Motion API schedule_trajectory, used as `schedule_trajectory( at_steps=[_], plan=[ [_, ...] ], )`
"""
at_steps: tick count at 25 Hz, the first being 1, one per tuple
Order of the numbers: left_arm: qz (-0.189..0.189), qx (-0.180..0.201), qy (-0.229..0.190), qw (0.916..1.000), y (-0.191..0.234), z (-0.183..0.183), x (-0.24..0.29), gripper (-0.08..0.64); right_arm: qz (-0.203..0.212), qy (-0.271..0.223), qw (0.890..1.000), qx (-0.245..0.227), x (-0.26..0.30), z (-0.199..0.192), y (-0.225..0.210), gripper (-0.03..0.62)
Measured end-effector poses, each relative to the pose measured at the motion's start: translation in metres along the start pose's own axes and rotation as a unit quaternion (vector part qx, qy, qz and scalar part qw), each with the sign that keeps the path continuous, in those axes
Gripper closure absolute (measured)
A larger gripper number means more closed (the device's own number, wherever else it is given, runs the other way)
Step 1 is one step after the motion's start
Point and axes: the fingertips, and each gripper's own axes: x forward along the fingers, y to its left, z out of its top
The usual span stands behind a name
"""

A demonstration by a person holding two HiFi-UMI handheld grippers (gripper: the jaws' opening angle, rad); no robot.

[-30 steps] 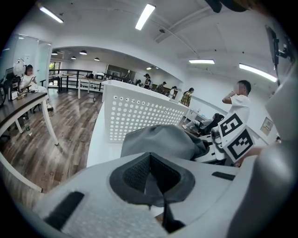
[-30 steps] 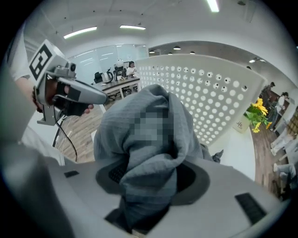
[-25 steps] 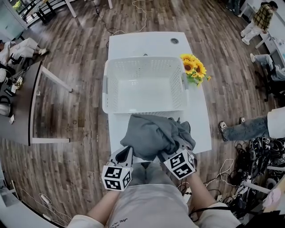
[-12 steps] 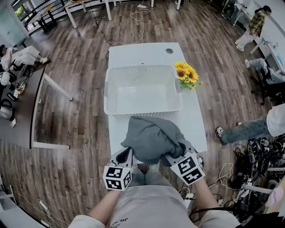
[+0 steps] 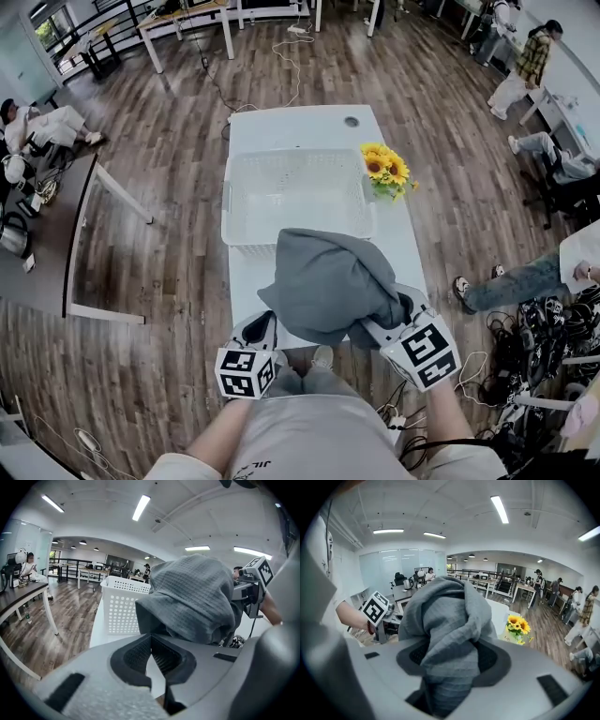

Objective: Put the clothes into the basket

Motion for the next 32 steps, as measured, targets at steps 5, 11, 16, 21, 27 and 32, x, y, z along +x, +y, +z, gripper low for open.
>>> schedule_trajectory(
  at_steps=[5, 11, 16, 21, 27, 32],
  plan=[
    [0.000, 0.009, -0.024, 0.9997, 0.000, 0.037, -0.002, 0.548, -0.017, -0.029, 0.999, -0.027, -0.019, 0.048, -0.019, 0.373],
    [0.001, 0.030, -0.046, 0.9985, 0.005, 0.074, 0.003, 0.548, -0.032, -0.066, 0.996, -0.059, -0.026, 0.107, -0.039, 0.373],
    [-0.002, 0.035, -0.058, 0.9977, 0.006, 0.095, 0.005, 0.548, -0.043, -0.090, 0.991, -0.091, -0.031, 0.153, -0.052, 0.373],
    [-0.001, 0.035, -0.065, 0.9973, 0.006, 0.088, 0.007, 0.548, -0.039, -0.121, 0.986, -0.105, -0.030, 0.186, -0.059, 0.373],
    [-0.003, 0.022, -0.061, 0.9979, 0.007, 0.092, 0.012, 0.548, -0.032, -0.136, 0.983, -0.119, -0.022, 0.238, -0.080, 0.373],
    [0.000, 0.017, -0.061, 0.9980, 0.016, 0.095, 0.013, 0.548, -0.019, -0.124, 0.985, -0.121, 0.018, 0.244, -0.088, 0.373]
  ],
)
